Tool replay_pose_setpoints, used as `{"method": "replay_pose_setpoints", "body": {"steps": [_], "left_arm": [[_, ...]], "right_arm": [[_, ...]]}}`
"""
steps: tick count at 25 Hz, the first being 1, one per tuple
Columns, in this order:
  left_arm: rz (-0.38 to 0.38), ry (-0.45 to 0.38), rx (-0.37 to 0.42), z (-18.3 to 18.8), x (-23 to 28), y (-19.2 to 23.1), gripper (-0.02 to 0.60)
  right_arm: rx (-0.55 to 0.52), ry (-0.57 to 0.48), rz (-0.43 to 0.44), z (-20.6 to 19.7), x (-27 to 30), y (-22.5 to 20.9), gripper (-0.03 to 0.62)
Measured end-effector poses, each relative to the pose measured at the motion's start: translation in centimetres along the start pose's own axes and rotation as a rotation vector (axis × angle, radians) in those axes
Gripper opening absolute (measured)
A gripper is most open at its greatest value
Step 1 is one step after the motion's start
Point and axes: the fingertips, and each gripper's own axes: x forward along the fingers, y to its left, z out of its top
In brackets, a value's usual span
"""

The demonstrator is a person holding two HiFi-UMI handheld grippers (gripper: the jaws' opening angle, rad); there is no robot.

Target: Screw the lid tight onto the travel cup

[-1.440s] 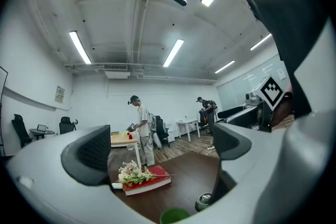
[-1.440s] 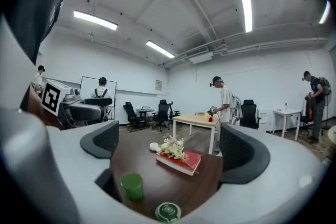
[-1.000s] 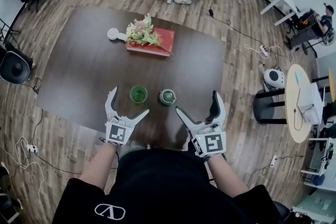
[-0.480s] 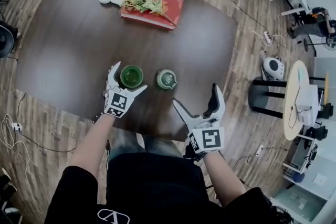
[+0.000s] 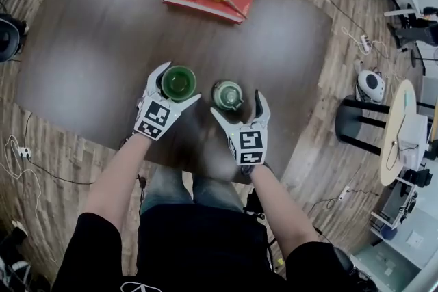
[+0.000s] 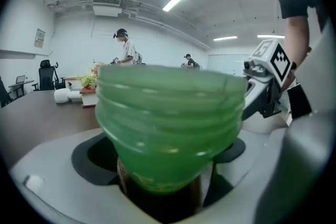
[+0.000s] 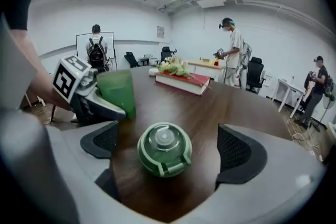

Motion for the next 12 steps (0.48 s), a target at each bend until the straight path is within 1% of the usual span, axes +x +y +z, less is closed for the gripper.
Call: {"method": "replay_pose_setpoints", "body": {"steps": [3, 6, 8, 12], "left_arm": [[-0.01, 0.027, 0.016, -0.3, 0.0, -0.2, 0.469], [-0.011, 0.053, 0.03, -0.4, 0.1, -0.3, 0.449], [-0.002, 0.064, 0.037, -0.6, 0.2, -0.1, 0.405], [0.006, 0.069, 0.039, -1.3, 0.3, 0.0, 0.391]], "right_arm": [[0.019, 0.078, 0.014, -2.9, 2.6, 0.4, 0.597], [0.007, 0.118, 0.01, -4.1, 3.8, 0.2, 0.594], [0.016, 0.114, 0.013, -4.5, 4.2, 0.2, 0.594], [0.019, 0.105, 0.018, -4.8, 4.3, 0.4, 0.594]]}}
